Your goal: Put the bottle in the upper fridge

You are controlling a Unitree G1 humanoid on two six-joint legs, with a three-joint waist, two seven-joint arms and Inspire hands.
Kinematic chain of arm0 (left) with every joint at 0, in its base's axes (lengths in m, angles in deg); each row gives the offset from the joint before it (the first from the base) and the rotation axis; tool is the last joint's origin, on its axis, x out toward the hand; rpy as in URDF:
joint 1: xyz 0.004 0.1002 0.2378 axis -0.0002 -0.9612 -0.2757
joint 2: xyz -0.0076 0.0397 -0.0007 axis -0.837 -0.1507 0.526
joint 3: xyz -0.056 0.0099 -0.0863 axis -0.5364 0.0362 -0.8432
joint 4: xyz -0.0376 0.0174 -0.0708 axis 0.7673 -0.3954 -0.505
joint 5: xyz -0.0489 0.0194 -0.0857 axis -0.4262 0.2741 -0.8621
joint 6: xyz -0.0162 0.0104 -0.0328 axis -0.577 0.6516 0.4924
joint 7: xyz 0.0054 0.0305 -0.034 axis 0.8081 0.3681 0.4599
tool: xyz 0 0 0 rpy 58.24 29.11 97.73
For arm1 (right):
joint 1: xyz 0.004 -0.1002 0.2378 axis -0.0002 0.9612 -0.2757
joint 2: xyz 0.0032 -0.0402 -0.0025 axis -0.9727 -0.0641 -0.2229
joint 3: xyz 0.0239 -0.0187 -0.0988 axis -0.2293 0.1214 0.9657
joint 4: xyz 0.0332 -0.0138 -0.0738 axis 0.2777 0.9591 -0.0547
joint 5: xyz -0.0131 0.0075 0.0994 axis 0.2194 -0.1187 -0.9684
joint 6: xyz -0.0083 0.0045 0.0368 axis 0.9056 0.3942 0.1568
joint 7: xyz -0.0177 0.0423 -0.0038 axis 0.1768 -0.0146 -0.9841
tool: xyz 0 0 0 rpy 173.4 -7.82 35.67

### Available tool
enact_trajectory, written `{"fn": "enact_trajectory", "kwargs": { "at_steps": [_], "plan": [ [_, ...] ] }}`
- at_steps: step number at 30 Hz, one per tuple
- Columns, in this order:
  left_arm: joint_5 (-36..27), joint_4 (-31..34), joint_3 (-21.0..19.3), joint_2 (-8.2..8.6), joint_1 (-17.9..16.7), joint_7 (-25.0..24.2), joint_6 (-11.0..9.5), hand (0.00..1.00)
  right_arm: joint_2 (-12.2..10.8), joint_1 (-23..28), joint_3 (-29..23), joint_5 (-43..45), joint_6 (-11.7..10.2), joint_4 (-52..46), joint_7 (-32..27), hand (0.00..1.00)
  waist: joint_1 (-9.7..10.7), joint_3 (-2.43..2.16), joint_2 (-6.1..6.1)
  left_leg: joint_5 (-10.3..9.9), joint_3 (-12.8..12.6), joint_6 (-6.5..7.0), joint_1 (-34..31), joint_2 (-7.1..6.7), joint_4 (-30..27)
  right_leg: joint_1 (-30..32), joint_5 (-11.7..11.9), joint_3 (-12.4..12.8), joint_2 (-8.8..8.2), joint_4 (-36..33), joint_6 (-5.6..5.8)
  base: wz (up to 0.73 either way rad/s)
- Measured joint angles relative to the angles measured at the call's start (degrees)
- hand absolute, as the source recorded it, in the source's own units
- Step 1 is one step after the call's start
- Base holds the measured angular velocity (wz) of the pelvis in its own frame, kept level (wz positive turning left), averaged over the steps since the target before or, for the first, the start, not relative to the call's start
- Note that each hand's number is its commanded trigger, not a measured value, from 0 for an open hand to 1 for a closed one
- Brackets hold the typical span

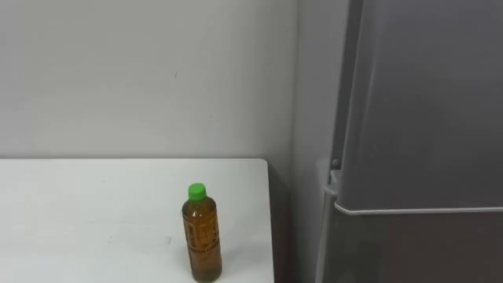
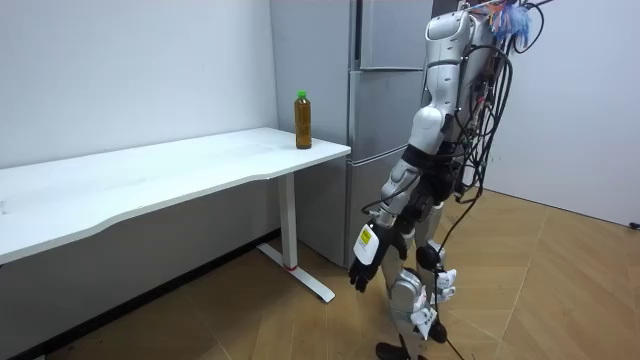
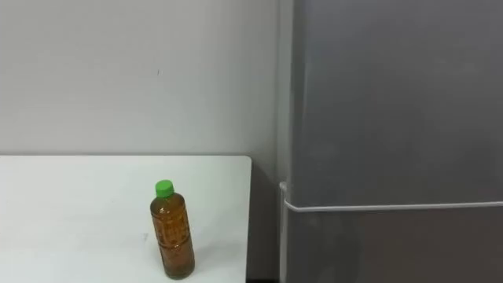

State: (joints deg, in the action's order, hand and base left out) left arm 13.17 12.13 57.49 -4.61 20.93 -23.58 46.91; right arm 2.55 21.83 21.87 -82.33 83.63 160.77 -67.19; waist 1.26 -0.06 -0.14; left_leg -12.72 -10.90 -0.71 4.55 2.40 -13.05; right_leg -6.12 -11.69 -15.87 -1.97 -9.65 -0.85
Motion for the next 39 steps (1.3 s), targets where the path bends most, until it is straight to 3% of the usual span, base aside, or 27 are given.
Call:
{"fn": "enact_trajectory", "kwargs": {
  "at_steps": [10, 17, 22, 26, 28, 31, 33, 36, 39],
  "plan": [
    [-0.1, 1.2, -1.6, 0.54, 0.1, 2.4, -0.2, 0.00, 0.0, 0.0, -0.7, 0.2, 0.0, 0.2, 0.7, 0.00, 0.2, -0.01, 0.00, 0.0, -0.2, -0.01, 0.2, -0.04, 0.4, 0.0, 0.0, 0.0, 0.00, 0.1, 0.00, 0.00],
    [-4.1, 0.9, -3.6, 1.03, -0.2, 2.7, -1.2, 0.00, -0.4, -0.5, -3.0, 1.7, 0.0, 1.9, 1.1, 0.00, 0.2, 0.03, 0.19, 0.0, -0.1, -0.01, 0.2, -0.03, 0.5, -0.4, 0.0, 0.0, 0.11, 0.8, 0.03, 0.01],
    [-11.4, 0.9, -5.0, 1.08, -1.3, 5.0, -1.2, 0.00, -0.5, -0.4, -3.6, 2.2, 0.1, 1.4, 1.1, 0.00, 0.2, 0.05, 0.19, 0.0, 0.1, -0.01, 0.5, -0.10, 0.7, -0.7, 0.0, -0.1, 0.06, 0.9, 0.05, 0.00],
    [-22.2, 0.9, -6.5, 0.95, -1.3, 7.8, -1.3, 0.00, -0.5, -0.4, -3.5, 2.2, 0.4, 1.2, 0.6, 0.00, 0.0, 0.08, 0.12, 0.0, 0.0, -0.01, 1.1, -0.11, 1.0, -1.1, 0.0, 0.0, 0.09, 0.9, 0.05, 0.00],
    [-28.2, 0.9, -6.9, 0.96, -0.9, 9.5, -2.0, 0.00, -0.5, -0.4, -3.5, 2.3, 0.5, 1.2, 0.4, 0.00, 0.0, 0.10, 0.07, 0.0, -0.1, -0.01, 1.2, -0.10, 1.1, -1.1, 0.0, 0.0, 0.08, 0.9, 0.05, 0.00],
    [-31.1, 2.3, -10.4, 1.06, -0.8, 10.2, -3.3, 0.00, -0.5, -0.3, -4.8, 3.7, 0.4, 1.3, 0.8, 0.00, -0.2, 0.11, -0.05, 0.0, -0.1, -0.01, 1.2, -0.09, 1.2, -1.0, 0.0, 0.0, 0.12, 0.9, 0.05, 0.00],
    [-34.8, 6.5, -13.4, 0.93, -1.2, 12.1, -4.0, 0.00, -0.4, -0.4, -6.4, 5.3, 0.0, 1.3, 1.2, 0.00, -0.2, 0.14, -0.30, 0.0, 0.1, -0.01, 1.2, -0.10, 1.5, -0.9, 0.0, 0.0, 0.12, 0.9, 0.06, 0.00],
    [-40.5, 10.5, -15.1, 0.65, -1.1, 14.6, -6.4, 0.00, 0.3, 0.0, -6.9, 5.5, -0.1, 1.1, 2.0, 0.00, -0.5, 0.19, -1.07, 0.0, 0.2, -0.01, 1.7, -0.19, 2.1, -1.2, 0.1, 0.0, 0.09, 0.9, 0.14, -0.01],
    [-45.0, 15.5, -15.7, 0.49, -0.8, 16.3, -6.9, 0.00, 0.7, -0.4, -7.5, 6.7, -0.1, 0.9, 1.9, 0.00, -0.6, 0.19, -1.86, 0.0, 0.2, -0.01, 1.9, -0.28, 2.4, -1.6, 0.1, 0.0, 0.11, 0.8, 0.17, -0.01]
  ]
}}
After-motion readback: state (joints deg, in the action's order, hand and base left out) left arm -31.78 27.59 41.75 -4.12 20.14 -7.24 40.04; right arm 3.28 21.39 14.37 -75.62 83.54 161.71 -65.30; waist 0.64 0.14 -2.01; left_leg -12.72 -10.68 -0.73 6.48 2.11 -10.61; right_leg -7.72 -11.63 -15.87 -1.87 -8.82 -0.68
